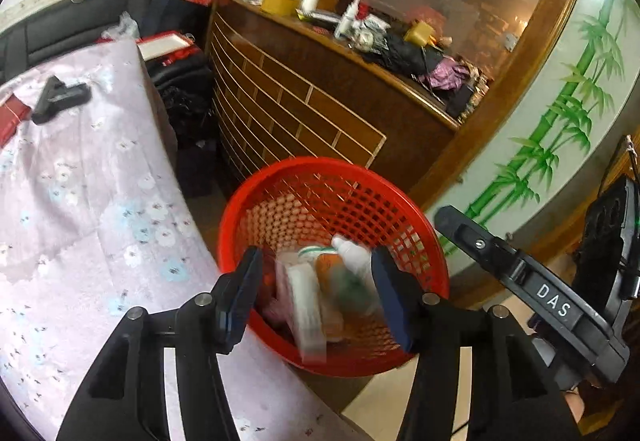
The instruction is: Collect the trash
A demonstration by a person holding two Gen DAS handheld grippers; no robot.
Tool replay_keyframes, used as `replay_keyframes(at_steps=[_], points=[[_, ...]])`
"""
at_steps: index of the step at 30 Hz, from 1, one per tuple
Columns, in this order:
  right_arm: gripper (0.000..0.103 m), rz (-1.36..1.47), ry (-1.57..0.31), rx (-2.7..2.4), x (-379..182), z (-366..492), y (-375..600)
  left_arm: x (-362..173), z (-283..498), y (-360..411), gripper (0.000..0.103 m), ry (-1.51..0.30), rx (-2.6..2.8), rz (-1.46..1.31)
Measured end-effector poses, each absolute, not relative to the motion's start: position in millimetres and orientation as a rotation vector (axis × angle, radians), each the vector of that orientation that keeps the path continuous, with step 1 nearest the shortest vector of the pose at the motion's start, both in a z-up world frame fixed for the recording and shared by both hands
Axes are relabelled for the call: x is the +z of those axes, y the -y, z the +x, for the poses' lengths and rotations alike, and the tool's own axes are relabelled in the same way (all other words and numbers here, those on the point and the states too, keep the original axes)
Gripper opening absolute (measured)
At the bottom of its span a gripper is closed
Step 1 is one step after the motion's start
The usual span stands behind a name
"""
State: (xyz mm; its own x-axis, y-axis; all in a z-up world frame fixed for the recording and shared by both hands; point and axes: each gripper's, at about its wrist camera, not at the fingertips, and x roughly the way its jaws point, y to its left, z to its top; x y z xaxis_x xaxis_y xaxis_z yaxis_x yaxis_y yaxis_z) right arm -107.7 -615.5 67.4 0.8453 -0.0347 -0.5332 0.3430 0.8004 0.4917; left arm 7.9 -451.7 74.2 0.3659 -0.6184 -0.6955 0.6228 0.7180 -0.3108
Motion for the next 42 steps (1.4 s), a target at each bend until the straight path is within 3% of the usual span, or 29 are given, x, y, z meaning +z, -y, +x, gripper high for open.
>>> replay_keyframes(at_steps=[2, 7, 12, 17, 26, 42], points=[[0.042, 0.623, -0.542, -0.218, 64.5, -103.1, 620.2, 76.8, 5.5, 447.9, 0.055, -0.892, -0.815, 0.007], [0.043, 0.603, -0.529, -0.228, 69.6, -109.0, 617.6, 83.6, -9.4, 430.7, 0.063, -0.836, -0.796, 0.032], [0.06, 0.556, -0.529, -0.265, 76.9, -122.7, 599.0, 87.6, -28.1, 403.9, 0.088, -0.753, -0.717, 0.064], [0.086, 0.453, -0.533, -0.379, 84.2, -141.4, 572.1, 86.3, -43.8, 368.0, 0.094, -0.68, -0.612, 0.08], [0.103, 0.239, -0.512, -0.65, 86.9, -187.3, 507.3, 82.7, -86.3, 297.8, 0.101, -0.616, -0.489, 0.064], [0.103, 0.219, -0.452, -0.655, 79.9, -225.2, 432.9, 72.2, -156.3, 200.4, 0.102, -0.523, -0.274, 0.228]])
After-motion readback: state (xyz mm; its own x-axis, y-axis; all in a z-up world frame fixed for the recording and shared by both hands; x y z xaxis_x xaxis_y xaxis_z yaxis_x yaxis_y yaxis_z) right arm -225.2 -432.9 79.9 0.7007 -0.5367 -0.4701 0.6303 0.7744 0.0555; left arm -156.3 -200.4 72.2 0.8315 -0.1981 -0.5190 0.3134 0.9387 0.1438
